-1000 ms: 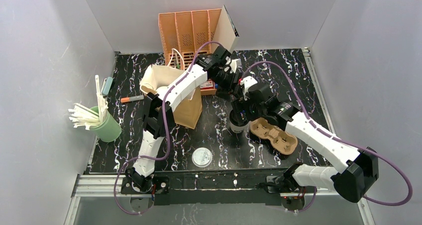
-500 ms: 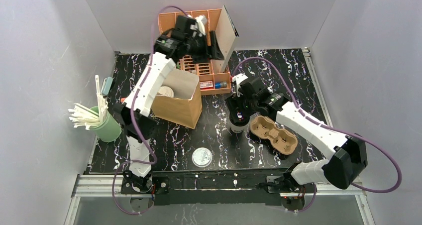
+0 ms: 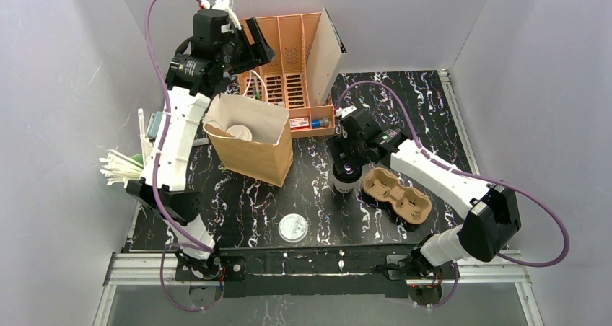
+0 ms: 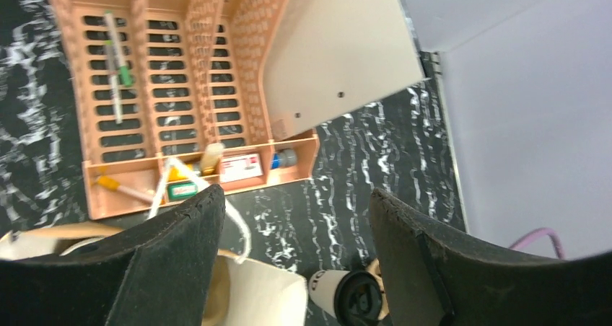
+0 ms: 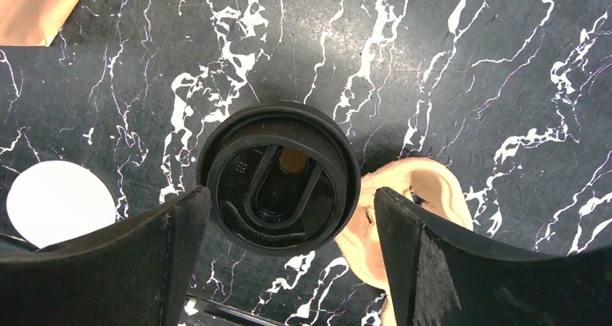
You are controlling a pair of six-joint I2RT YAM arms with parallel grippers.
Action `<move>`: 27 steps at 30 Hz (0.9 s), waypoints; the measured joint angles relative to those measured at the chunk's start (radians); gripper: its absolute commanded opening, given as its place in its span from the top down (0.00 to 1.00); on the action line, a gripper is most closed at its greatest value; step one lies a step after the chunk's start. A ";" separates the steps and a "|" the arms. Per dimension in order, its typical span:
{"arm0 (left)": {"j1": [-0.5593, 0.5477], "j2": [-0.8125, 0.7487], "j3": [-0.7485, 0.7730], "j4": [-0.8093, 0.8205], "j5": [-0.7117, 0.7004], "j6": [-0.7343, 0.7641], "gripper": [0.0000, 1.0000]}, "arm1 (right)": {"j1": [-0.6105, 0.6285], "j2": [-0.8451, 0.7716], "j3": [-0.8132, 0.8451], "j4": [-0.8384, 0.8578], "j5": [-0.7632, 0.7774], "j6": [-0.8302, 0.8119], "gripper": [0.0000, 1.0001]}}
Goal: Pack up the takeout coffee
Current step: Pick up the coffee cup from the center of the board.
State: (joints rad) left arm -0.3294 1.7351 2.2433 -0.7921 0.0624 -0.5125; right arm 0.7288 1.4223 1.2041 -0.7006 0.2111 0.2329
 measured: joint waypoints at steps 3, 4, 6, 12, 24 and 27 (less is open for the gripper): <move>0.008 -0.035 -0.054 -0.003 -0.070 0.018 0.29 | 0.001 0.012 0.001 -0.003 -0.001 0.004 0.11; 0.011 -0.041 -0.061 -0.005 -0.090 0.023 0.28 | 0.001 0.016 0.002 -0.005 -0.002 0.005 0.12; 0.017 -0.047 -0.065 -0.005 -0.119 0.035 0.28 | 0.001 0.023 0.005 -0.004 -0.005 0.006 0.12; 0.034 -0.058 -0.072 -0.006 -0.162 0.064 0.27 | 0.005 0.026 0.006 -0.005 -0.016 0.009 0.10; 0.043 -0.063 -0.092 -0.008 -0.168 0.081 0.26 | 0.011 0.026 0.006 -0.005 -0.056 0.001 0.05; 0.046 -0.064 -0.111 -0.009 -0.168 0.082 0.26 | 0.012 0.026 0.006 -0.005 -0.057 -0.011 0.09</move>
State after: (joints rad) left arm -0.2832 1.6711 2.1326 -0.8009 -0.1055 -0.4301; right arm 0.7406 1.4483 1.2102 -0.7052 0.1539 0.2214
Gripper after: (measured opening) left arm 0.739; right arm 0.939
